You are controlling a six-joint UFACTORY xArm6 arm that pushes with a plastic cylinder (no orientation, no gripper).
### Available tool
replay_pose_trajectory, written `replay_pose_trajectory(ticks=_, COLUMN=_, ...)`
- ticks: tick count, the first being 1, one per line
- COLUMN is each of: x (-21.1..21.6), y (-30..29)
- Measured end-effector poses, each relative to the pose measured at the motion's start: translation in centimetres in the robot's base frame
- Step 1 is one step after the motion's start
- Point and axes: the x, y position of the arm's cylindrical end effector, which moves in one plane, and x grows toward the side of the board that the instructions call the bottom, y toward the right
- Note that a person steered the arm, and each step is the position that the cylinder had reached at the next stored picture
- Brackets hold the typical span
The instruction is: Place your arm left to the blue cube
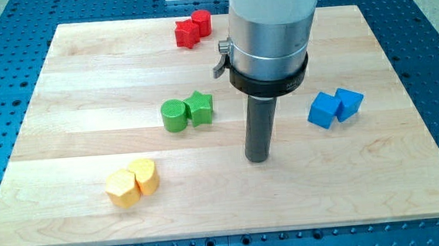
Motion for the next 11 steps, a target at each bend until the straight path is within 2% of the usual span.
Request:
replay_pose_trajectory(ticks=4, x=0.0, y=-0.7)
replay_pose_trajectory(ticks=6, x=-2.1, y=-1.6)
replay_pose_trajectory(ticks=9, x=-2.6, y=-4.8)
replay_pose_trajectory(ticks=11, x=-4.4, y=-3.5)
